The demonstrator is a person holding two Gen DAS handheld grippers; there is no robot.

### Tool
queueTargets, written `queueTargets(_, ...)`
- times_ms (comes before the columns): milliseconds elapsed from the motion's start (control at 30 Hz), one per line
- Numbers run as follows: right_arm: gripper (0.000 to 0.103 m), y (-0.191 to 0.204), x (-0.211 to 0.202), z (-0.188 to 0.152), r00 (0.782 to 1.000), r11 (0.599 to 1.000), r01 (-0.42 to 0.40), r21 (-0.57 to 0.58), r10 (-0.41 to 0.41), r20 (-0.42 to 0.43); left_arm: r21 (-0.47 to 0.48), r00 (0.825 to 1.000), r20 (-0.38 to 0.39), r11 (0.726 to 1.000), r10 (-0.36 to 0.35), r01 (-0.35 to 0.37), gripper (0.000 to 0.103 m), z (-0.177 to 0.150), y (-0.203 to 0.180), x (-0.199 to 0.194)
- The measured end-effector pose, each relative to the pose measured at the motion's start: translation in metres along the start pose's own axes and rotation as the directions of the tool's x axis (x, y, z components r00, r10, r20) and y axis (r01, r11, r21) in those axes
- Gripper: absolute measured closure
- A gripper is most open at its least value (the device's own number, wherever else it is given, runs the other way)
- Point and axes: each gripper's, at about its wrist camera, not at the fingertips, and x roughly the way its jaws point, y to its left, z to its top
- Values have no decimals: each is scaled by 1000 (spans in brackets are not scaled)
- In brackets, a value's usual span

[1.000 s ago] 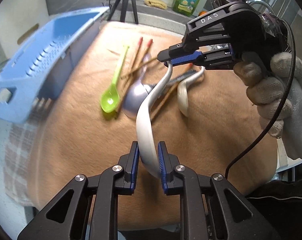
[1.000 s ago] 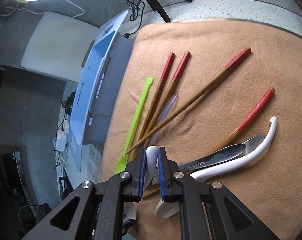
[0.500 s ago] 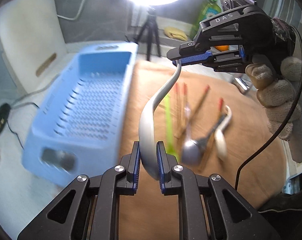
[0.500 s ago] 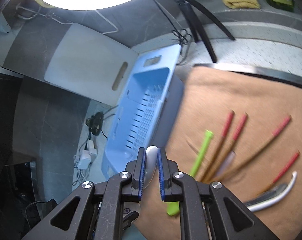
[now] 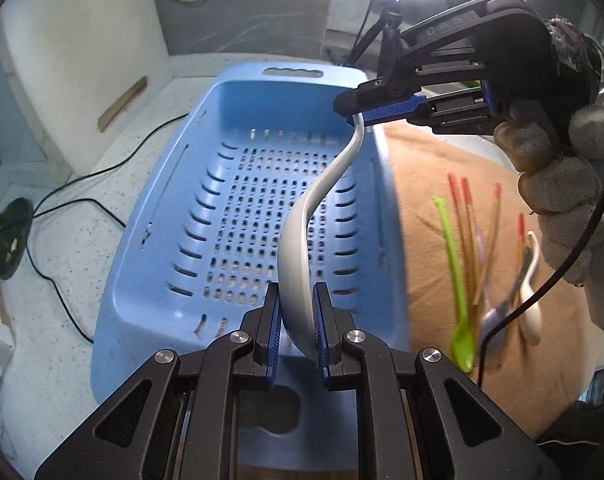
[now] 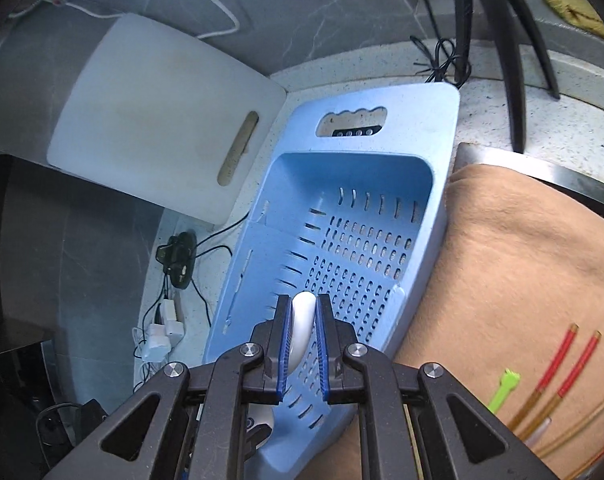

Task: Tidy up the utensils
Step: 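Lift the white spoon and carry it over the blue basket, then open the left gripper to drop the spoon into the basket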

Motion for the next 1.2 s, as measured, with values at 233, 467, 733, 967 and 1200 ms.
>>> queueTargets(233,92,-1,16,11,999,1000,6,-10,-6,-36,-25,999,-35,1000,8,-9,89,4,6,12)
queueTargets(467,90,-7,30,15,998,1000,28,-15,-29,-61,-24,999,-35,999,42,-43,89,9,2,12)
queueTargets(733,85,-3,32,20,996,997,61,-48,-64,-64,-59,998,17,997,54,-53,83,11,0,-12)
queueTargets(967,61,10,2,15,998,992,63,-105,-63,1,-60,994,80,996,72,-67,80,2,-18,-41)
queueTargets(1200,61,29,-48,-13,993,966,98,-239,-80,84,-77,992,122,997,34,-25,60,-25,-42,-59)
